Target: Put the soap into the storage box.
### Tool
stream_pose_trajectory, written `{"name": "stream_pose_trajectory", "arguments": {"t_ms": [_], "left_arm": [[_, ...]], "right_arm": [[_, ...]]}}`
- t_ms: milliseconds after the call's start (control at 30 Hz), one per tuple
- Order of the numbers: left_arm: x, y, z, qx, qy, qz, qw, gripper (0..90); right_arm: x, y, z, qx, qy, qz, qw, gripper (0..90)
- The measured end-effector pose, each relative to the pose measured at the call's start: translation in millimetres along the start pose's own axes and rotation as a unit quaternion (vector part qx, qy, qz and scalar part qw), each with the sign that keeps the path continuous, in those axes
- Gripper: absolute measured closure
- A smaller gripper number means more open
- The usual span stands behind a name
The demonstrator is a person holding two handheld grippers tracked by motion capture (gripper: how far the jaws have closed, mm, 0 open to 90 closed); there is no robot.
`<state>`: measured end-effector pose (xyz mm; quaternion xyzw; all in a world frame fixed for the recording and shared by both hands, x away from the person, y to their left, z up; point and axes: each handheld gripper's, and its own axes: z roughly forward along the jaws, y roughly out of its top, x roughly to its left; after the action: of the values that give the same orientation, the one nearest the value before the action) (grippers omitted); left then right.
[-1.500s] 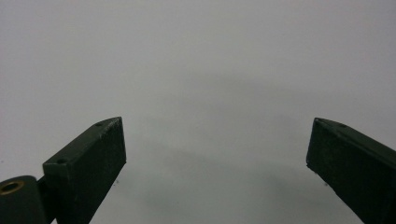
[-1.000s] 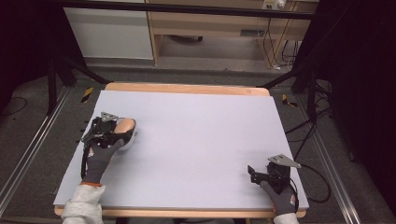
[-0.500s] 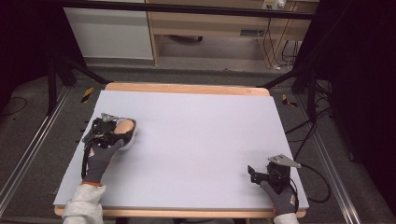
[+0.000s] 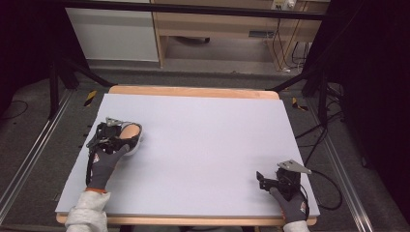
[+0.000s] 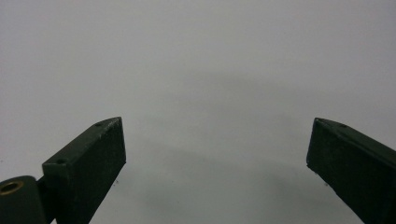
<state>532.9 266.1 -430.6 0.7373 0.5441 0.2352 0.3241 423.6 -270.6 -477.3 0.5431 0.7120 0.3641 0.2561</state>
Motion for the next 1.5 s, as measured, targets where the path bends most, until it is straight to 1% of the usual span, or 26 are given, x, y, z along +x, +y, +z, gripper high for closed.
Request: {"name": "stream_pose_trajectory", "arguments": {"t_ms": [167,333,400,467,633,833,967,1033,1100,1167,1300,1400,1467,1500], "left_arm": [[-1.3,-0.2,0.2,0.0,0.006,0.004,1.0,31.1],[-1.2,-0.5,-0.1,0.0,0.007,0.005,1.0,30.9],[-1.4,-0.4,-0.8,-0.003,0.003,0.007,1.0,30.9],[-2.4,-0.1,-2.0,-0.007,0.01,0.011,0.9999,28.6],[-0.8,-0.1,-3.9,-0.01,0.005,0.007,0.9999,29.4],[-3.3,0.2,-6.6,-0.015,-0.002,0.011,0.9998,29.5],[-7.2,1.2,-12.0,-0.025,-0.012,0.013,0.9995,29.5],[-9.5,1.7,-16.0,-0.033,-0.022,0.011,0.9992,29.5],[-13.4,1.6,-20.4,-0.044,-0.033,0.008,0.9985,29.7],[-16.8,0.4,-24.3,-0.048,-0.044,0.01,0.9978,30.0],[-28.1,-6.6,-31.6,-0.052,-0.056,0.025,0.9967,30.2],[-34.8,-11.5,-36.5,-0.055,-0.06,0.036,0.996,30.4],[-39.0,-15.2,-39.5,-0.056,-0.065,0.037,0.9957,30.5],[-40.9,-17.0,-41.0,-0.057,-0.063,0.04,0.9956,30.6]], "right_arm": [[0.0,0.0,0.0,-0.001,-0.001,0.0,1.0,4.9],[-0.1,0.0,-0.1,0.0,0.0,0.001,1.0,4.9],[-0.1,0.0,-0.1,-0.001,-0.001,0.001,1.0,4.9],[0.0,0.1,-0.4,-0.001,0.0,0.001,1.0,4.8],[0.1,0.1,-0.4,-0.001,0.0,0.001,1.0,4.8],[-0.2,0.0,-0.4,-0.001,-0.001,-0.001,1.0,4.9],[-0.5,0.0,-0.9,-0.004,-0.001,-0.002,1.0,4.9],[-0.2,0.2,-1.8,-0.004,0.001,0.003,1.0,4.9],[-0.1,0.1,-2.2,-0.004,-0.001,0.005,1.0,4.9],[-0.7,0.1,-2.3,-0.006,-0.003,0.003,1.0,4.9],[-1.2,-0.4,-3.3,-0.006,-0.002,0.006,1.0,4.9],[-0.9,-0.5,-3.8,-0.006,-0.002,0.008,0.9999,4.8],[-1.5,-1.0,-3.6,-0.007,-0.007,0.002,1.0,4.9],[-1.4,-1.1,-3.8,-0.006,-0.006,0.003,1.0,4.9]]}}
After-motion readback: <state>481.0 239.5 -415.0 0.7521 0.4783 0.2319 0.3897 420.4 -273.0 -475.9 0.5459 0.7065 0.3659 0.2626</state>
